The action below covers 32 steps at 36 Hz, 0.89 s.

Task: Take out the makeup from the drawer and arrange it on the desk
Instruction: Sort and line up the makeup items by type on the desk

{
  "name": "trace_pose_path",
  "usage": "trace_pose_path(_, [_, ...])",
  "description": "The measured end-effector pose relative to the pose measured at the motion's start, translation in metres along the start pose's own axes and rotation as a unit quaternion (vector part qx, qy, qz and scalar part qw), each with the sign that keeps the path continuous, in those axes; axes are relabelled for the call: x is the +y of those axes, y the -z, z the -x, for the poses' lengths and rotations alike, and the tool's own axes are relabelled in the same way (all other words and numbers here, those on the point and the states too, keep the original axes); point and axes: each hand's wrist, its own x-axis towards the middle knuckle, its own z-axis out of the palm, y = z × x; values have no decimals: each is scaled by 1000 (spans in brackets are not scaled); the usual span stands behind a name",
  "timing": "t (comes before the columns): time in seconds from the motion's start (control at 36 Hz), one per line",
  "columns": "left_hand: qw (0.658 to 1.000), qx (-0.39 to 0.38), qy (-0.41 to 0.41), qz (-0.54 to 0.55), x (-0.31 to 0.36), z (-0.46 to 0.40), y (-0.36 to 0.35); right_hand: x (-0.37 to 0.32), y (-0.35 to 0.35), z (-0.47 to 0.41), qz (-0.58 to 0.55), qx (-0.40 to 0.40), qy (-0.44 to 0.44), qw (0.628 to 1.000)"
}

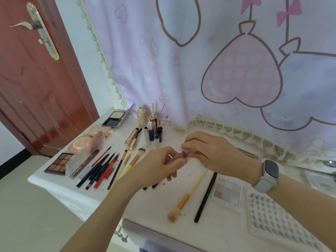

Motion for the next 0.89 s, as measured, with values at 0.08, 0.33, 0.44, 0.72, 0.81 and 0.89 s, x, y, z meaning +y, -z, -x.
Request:
trace_pose_path(0.08, [999,-35,-11,-3,1,-3,6,4,4,-2,39,17,22,999])
trace_pose_path(0.33, [993,-106,-26,47,1,-11,23,22,-1,-5,119,88,60,987])
trace_pose_path(0.44, [992,-82,22,92,-9,-7,37,45,3,-1,55,145,-52,987])
trace_pose_path(0.72, [989,80,-21,120,-1,-49,42,78,-33,-16,-274,165,-351,880])
trace_pose_path(0.81, [994,102,-34,34,3,-68,42,82,-50,-24,-269,114,-370,882])
trace_pose_path(0.89, [980,135,-11,-144,2,-89,49,87,-64,-31,-266,71,-373,886])
